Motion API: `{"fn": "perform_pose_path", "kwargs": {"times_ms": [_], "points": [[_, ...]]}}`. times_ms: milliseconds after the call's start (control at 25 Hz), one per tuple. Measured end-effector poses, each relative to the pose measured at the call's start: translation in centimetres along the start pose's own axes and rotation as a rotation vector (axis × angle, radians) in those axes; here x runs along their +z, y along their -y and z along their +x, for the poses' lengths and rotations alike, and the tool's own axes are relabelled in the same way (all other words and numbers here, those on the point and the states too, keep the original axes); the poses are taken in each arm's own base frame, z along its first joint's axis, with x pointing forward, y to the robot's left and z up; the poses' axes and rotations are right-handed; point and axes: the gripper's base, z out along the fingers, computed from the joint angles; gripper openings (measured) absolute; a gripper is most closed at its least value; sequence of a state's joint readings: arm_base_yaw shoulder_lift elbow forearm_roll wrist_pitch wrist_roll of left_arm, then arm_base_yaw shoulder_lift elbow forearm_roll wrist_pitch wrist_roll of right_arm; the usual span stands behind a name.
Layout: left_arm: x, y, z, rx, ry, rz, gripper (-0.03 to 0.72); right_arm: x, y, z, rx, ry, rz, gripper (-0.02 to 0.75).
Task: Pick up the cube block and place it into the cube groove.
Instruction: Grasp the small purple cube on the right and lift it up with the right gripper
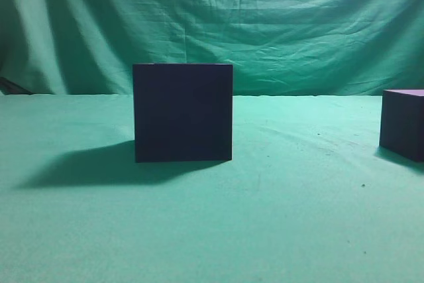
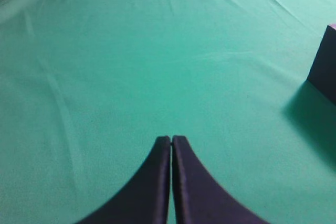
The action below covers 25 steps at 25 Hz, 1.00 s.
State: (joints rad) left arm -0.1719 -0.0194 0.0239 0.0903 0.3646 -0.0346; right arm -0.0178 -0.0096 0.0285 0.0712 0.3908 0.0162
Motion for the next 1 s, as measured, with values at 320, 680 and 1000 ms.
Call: {"fn": "perform_pose_path", "kwargs": {"times_ms": [320,680,1000], "points": [[0.0,0.0,0.0,0.0,0.0,0.0,0.0,0.0,0.0,0.0,0.0,0.0,0.0,0.047],[0.0,0.0,0.0,0.0,0.0,0.0,0.0,0.0,0.0,0.0,0.0,0.0,0.0,0.047],[0.0,0.0,0.0,0.0,0.0,0.0,0.0,-0.03,-0.01,-0.8,0.0,0.088,-0.001,0.047]]}}
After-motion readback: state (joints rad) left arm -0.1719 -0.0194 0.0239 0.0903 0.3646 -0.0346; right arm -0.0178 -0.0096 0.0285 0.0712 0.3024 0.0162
